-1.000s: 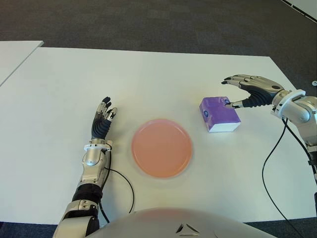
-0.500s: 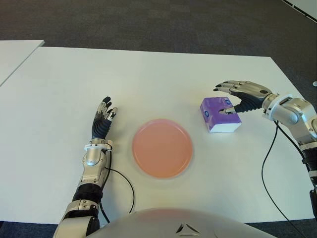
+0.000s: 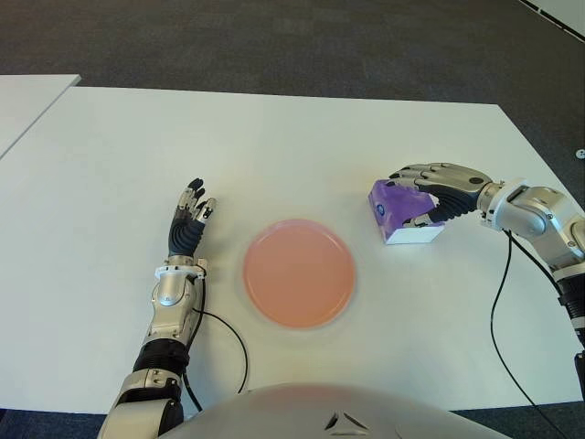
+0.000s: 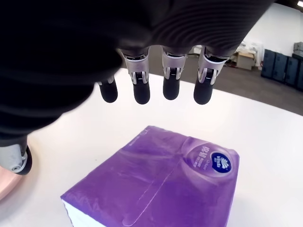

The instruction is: Put the tissue paper into the plate.

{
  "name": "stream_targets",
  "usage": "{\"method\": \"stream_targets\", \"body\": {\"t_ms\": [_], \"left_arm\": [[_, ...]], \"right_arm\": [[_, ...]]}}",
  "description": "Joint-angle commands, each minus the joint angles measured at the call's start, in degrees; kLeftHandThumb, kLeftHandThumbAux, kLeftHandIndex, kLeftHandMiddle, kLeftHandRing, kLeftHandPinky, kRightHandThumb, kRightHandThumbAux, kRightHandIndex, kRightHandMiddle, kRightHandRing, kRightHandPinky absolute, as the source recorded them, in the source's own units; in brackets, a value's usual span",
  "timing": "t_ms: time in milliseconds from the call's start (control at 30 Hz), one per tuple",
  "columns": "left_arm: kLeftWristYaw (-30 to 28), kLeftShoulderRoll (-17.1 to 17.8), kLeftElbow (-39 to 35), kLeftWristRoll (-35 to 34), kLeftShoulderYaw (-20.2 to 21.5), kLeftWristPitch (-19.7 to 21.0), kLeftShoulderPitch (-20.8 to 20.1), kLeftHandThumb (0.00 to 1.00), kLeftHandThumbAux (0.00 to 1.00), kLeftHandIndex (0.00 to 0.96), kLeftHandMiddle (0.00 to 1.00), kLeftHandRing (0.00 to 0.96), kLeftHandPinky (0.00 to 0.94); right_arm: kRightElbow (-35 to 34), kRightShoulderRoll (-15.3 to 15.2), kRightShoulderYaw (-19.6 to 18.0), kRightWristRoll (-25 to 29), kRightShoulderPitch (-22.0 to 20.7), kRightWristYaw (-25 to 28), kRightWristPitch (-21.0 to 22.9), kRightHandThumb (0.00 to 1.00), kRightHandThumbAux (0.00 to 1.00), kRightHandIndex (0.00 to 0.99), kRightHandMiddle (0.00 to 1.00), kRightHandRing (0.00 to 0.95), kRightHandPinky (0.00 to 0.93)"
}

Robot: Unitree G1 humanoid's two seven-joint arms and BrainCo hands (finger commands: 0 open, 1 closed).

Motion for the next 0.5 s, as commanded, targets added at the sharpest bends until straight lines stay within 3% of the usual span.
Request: {"method": "stream_targets", "body": {"t_ms": [33,500], "left_arm": [[0.4,-0.4,1.9,0.6,-0.1,1.6,2.3,0.0,0.471,0.0,0.0,0.0,0.0],[0.3,-0.3,1.8,0.6,-0.1,1.7,2.6,0.0,0.474,0.0,0.0,0.0,0.0]], "right_arm": [[0.9,0.2,1.1,-0.9,0.8,0.0,-1.0,0.401,0.397,0.0,0.0,0.0,0.0],[5.9,1.6,3.2,-4.8,0.3,-4.7,-2.4,0.393,0.409,0.0,0.0,0.0,0.0]]}}
